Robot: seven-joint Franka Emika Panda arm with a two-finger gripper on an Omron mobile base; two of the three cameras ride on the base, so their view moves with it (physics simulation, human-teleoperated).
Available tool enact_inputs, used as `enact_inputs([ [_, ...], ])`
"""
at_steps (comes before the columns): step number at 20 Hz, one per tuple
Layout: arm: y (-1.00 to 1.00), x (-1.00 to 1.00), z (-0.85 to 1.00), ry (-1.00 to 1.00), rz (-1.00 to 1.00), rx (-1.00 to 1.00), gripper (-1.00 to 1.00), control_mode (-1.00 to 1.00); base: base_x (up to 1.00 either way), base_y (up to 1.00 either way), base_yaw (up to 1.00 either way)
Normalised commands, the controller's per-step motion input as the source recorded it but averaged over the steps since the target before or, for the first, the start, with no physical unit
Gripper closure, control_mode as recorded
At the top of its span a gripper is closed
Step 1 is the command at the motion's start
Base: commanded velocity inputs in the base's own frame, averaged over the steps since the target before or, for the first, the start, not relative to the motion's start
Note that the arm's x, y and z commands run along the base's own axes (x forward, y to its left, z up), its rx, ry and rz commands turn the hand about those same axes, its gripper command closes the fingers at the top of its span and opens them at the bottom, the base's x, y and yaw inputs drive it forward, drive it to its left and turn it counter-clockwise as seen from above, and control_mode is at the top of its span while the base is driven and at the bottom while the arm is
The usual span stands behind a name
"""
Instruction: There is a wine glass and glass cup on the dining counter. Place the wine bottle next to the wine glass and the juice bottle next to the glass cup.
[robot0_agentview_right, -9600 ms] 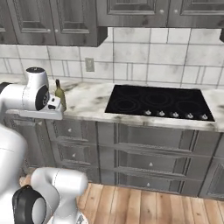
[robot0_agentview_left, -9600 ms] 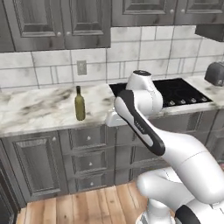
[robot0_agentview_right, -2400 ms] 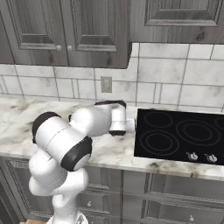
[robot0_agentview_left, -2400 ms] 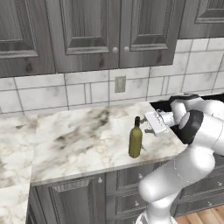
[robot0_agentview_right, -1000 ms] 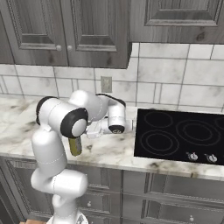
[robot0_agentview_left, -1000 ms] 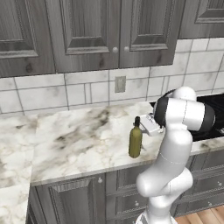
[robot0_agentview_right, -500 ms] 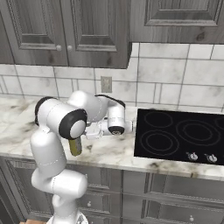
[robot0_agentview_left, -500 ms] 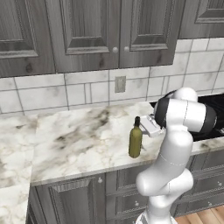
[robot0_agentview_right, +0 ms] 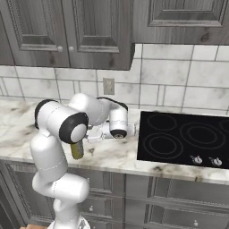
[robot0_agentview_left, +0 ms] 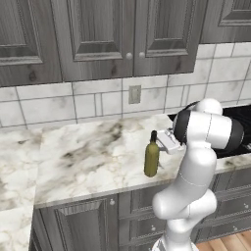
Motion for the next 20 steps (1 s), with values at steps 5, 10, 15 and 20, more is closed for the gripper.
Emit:
enact_inputs([
  [5, 0.00, -0.06, 0.07, 0.00, 0.03, 0.00, -1.00, -1.00, 0.00, 0.00, 0.00],
  [10, -0.03, -0.13, 0.11, 0.00, 0.07, 0.00, -1.00, -1.00, 0.00, 0.00, 0.00],
  [15, -0.01, -0.19, 0.07, 0.01, 0.04, 0.00, -1.00, -1.00, 0.00, 0.00, 0.00],
  [20, -0.02, -0.02, 0.02, 0.02, 0.00, 0.00, -1.00, -1.00, 0.00, 0.00, 0.00],
])
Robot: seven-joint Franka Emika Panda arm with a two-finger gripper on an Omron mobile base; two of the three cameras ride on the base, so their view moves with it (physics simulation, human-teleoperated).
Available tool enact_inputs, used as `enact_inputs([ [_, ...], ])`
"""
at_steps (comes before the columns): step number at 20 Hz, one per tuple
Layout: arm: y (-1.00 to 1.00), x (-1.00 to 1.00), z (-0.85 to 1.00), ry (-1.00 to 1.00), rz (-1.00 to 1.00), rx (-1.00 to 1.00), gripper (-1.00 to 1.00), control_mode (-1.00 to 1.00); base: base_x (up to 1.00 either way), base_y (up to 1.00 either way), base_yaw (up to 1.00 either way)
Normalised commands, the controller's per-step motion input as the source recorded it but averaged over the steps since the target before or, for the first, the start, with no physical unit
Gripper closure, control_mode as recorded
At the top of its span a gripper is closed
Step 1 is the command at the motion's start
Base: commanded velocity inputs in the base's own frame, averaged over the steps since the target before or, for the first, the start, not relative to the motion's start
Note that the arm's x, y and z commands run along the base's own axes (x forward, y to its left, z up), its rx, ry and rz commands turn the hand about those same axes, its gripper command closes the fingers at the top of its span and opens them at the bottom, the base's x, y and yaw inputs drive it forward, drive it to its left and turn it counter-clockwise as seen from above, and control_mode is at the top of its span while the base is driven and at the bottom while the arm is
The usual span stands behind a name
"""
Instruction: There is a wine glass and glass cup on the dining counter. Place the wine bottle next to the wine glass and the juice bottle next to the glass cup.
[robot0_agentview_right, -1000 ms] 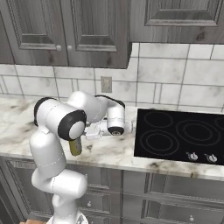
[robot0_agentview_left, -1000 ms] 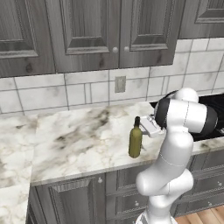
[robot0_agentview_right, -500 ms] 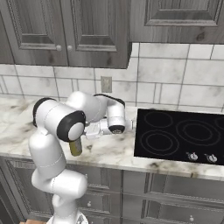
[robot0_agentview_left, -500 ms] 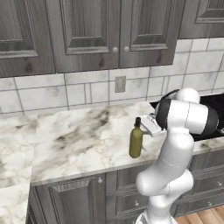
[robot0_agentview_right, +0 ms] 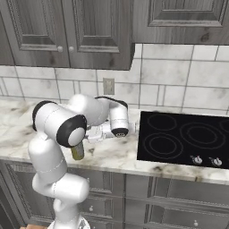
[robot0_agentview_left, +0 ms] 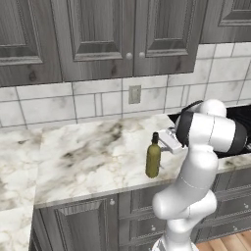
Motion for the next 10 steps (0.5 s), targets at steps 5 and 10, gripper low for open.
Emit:
enact_inputs([
  [5, -0.14, 0.28, 0.00, 0.06, 0.00, 0.00, -1.00, -1.00, 0.00, 0.00, 0.00],
  [10, -0.30, 0.31, -0.02, 0.08, 0.01, 0.00, -1.00, -1.00, 0.00, 0.00, 0.00],
])
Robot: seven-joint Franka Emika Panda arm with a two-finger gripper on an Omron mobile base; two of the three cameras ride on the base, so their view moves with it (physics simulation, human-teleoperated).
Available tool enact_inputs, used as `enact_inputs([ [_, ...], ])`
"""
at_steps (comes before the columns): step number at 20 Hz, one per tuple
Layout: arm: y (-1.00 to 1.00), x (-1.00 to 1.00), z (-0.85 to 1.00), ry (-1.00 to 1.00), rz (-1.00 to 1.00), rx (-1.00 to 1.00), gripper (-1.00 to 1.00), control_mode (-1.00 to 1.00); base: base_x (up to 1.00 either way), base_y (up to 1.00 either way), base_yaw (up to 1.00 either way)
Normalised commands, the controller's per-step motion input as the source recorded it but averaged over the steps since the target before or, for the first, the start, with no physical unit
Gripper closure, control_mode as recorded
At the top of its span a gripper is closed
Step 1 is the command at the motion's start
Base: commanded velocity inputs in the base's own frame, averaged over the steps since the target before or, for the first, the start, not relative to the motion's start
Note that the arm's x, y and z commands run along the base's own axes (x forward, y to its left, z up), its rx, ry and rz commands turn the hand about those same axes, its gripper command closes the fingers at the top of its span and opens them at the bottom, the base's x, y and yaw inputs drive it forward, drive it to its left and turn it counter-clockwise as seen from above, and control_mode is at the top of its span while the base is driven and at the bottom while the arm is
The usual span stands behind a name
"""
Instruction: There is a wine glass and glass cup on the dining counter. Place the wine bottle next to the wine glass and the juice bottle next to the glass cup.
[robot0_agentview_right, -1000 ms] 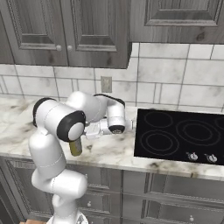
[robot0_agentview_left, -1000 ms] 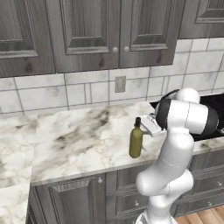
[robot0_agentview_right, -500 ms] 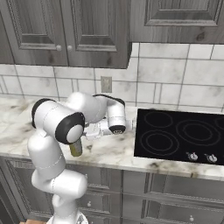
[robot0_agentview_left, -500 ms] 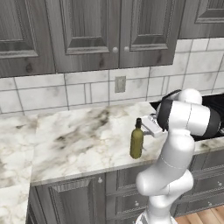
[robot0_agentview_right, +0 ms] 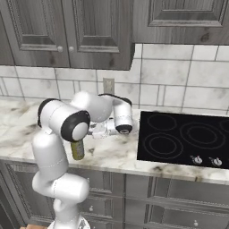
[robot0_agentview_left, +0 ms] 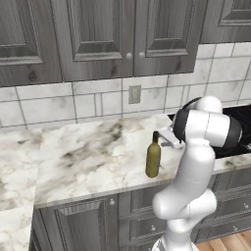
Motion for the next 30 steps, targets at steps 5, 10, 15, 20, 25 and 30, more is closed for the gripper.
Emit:
enact_inputs([
  [5, -0.28, 0.09, 0.00, 0.01, 0.05, 0.00, -1.00, -1.00, 0.00, 0.00, 0.00],
  [10, 0.05, -0.27, 0.00, 0.00, 0.03, 0.00, -1.00, -1.00, 0.00, 0.00, 0.00],
  [15, 0.25, -0.17, 0.00, -0.03, 0.00, 0.00, -1.00, -1.00, 0.00, 0.00, 0.00],
  [20, 0.09, 0.03, 0.01, -0.03, -0.05, 0.00, -1.00, -1.00, 0.00, 0.00, 0.00],
  [25, 0.00, -0.04, 0.04, 0.00, -0.08, 0.00, -1.00, -1.00, 0.00, 0.00, 0.00],
  [30, 0.01, -0.14, 0.01, 0.00, -0.10, 0.00, -1.00, -1.00, 0.00, 0.00, 0.00],
])
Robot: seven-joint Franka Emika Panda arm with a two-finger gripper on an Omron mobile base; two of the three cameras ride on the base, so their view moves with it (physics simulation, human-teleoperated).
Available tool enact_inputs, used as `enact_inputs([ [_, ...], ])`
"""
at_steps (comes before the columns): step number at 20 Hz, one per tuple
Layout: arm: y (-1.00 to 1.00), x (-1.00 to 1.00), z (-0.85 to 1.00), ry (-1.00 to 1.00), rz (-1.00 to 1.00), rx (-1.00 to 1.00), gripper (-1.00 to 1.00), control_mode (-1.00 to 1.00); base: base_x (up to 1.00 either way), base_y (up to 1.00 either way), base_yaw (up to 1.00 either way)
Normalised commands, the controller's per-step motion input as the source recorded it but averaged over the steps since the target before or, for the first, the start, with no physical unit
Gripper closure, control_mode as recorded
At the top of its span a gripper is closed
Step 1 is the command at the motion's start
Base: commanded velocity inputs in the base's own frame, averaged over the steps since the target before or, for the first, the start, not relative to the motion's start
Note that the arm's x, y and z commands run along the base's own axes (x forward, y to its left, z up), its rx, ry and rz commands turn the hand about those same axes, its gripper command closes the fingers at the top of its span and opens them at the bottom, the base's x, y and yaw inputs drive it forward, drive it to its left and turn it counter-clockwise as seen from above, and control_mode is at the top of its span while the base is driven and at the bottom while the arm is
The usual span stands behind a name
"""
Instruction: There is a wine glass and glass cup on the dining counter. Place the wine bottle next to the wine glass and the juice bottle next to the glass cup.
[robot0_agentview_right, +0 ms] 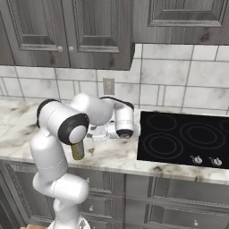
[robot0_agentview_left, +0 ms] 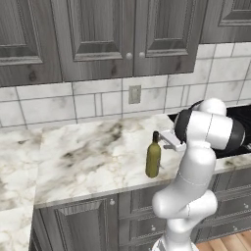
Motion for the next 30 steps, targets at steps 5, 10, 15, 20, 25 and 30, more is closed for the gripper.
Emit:
enact_inputs([
  [5, 0.02, 0.00, 0.03, 0.00, -0.06, 0.00, -1.00, -1.00, 0.00, 0.00, 0.00],
  [10, 0.05, 0.02, 0.07, 0.00, -0.03, 0.00, -1.00, -1.00, 0.00, 0.00, 0.00],
  [15, 0.06, -0.01, 0.10, 0.02, 0.00, 0.00, -1.00, -1.00, 0.00, 0.00, 0.00],
  [20, 0.17, -0.06, 0.08, 0.00, 0.00, 0.00, -1.00, -1.00, 0.00, 0.00, 0.00],
  [25, 0.20, -0.11, 0.07, 0.00, -0.02, 0.00, -1.00, -1.00, 0.00, 0.00, 0.00],
  [30, 0.06, -0.02, 0.08, 0.00, -0.02, 0.00, -1.00, -1.00, 0.00, 0.00, 0.00],
])
